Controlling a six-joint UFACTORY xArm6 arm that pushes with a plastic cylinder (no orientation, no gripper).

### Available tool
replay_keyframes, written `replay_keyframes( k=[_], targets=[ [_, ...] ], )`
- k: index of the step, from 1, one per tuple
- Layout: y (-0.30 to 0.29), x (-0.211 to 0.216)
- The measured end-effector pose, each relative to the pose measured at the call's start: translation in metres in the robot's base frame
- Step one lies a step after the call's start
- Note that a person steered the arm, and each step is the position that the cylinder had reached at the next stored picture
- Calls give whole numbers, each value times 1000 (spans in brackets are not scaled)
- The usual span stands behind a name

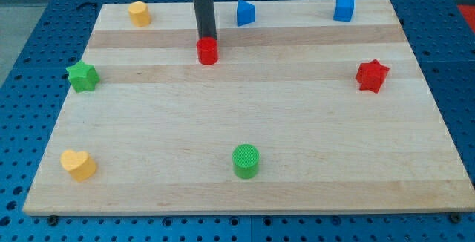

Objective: Move the red circle to the center of the board

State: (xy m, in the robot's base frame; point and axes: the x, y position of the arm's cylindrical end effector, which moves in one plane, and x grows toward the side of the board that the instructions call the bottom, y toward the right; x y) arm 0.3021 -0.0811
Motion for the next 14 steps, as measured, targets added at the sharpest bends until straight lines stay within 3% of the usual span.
replay_keyframes(
  k=[2,5,8,9,10,11,13,14],
  targets=[
    [-52,-2],
    [53,76],
    [24,9],
    [59,11],
    [101,45],
    [104,58],
    [63,30],
    [40,44]
  ],
)
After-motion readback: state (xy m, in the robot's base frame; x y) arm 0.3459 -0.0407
